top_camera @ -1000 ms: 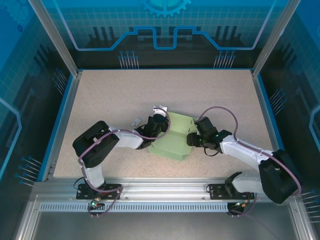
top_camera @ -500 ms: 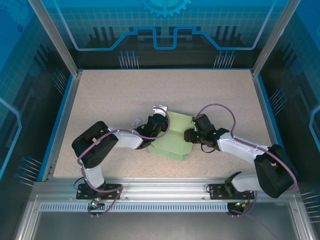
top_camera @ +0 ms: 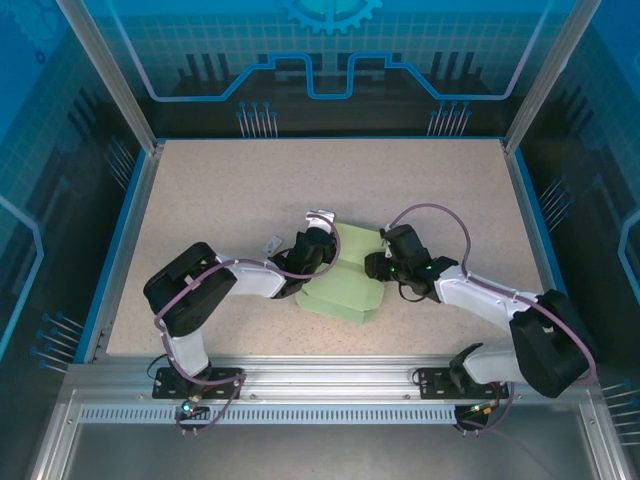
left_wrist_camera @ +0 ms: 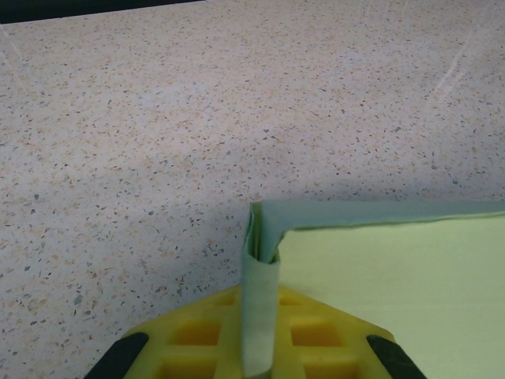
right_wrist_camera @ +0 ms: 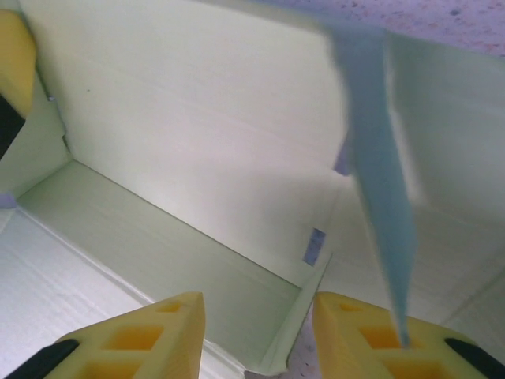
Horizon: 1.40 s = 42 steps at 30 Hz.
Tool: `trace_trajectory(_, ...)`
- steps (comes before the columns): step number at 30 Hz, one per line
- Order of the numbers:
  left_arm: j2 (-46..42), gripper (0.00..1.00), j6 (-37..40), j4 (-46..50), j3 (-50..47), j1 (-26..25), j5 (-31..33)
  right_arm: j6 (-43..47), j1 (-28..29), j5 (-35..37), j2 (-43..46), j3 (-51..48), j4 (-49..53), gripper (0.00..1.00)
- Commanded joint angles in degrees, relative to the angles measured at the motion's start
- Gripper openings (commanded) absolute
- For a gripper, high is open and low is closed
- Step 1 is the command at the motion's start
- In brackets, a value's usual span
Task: Fold the paper box
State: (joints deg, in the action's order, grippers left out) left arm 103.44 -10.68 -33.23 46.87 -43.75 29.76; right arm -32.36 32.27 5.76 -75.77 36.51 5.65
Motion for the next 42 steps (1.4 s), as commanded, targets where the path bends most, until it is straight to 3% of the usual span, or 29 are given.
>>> trace_trajectory(1, -1.5, 0.11, -1.6, -0.3, 0.9, -0.5, -0.2, 0.7, 1.4, -2.4, -2.5, 1.5, -3.0, 0.39)
trace_trajectory(15, -1.5, 0.11, -1.6, -0.2, 0.7, -0.5, 0.2, 2.1, 0.8, -5.9, -1.7, 0.0, -5.0, 0.39)
trace_trajectory(29, -1.3, 0.11, -2.3, 2.1, 1.1, -0.4, 1.9, 10.7, -3.1, -3.4, 11.1, 3.2, 15.4, 0.48)
trace_trajectory(37, -1.3, 0.11, -3.0, 2.4, 1.0, -0.3, 1.8, 16.0, -15.4, -5.6, 19.3, 6.7, 25.5, 0.49)
trace_trajectory(42, -1.9, 0.11, -3.1, 2.6, 1.1, -0.3, 1.5, 14.3, -26.6, -8.8, 17.0, 5.8, 25.0, 0.49)
